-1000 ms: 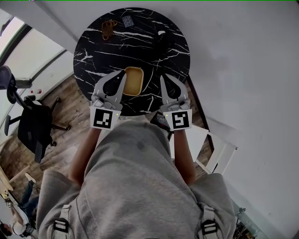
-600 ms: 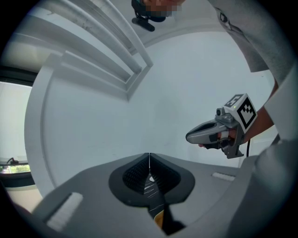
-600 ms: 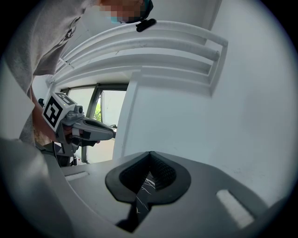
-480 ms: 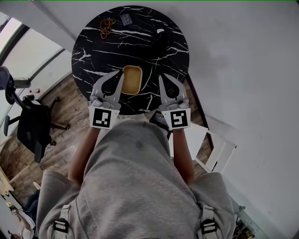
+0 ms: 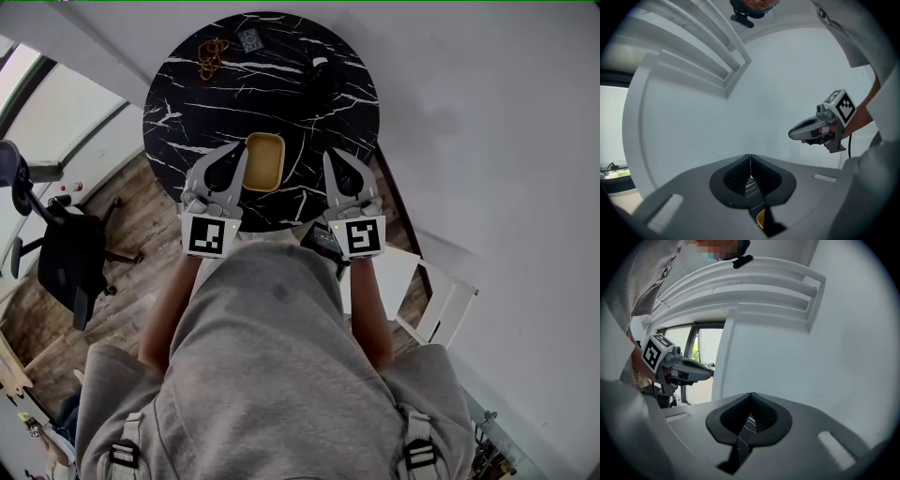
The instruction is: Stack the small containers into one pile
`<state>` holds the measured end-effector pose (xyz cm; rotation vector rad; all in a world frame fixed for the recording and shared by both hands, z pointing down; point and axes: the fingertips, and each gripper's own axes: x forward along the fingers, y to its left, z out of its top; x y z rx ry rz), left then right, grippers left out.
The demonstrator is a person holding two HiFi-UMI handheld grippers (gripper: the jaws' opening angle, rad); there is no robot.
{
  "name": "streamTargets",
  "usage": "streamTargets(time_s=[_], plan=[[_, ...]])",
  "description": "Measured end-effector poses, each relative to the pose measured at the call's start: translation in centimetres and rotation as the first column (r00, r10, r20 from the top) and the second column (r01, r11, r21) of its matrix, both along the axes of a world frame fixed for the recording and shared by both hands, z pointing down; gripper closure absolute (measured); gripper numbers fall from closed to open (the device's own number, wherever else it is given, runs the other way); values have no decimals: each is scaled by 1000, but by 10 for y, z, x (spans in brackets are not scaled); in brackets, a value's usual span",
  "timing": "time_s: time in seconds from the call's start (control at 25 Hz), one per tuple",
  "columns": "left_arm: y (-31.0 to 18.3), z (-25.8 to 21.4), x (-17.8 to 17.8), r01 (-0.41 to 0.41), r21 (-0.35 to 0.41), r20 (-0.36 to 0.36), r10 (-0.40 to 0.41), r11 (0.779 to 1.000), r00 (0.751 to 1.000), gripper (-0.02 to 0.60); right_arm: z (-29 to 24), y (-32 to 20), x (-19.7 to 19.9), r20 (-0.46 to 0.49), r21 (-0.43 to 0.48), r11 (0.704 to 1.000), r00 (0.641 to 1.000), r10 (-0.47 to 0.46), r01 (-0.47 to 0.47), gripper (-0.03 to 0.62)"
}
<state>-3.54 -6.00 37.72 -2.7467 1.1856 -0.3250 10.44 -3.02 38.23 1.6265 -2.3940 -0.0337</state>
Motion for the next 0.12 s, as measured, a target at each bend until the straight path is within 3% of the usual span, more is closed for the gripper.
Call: streamTargets(time_s=[0.12], plan=[[0,6,1,-3,-6,20,3,1000,1000,580,1,1,2,3,-7,1000,1000,2,-2,580]])
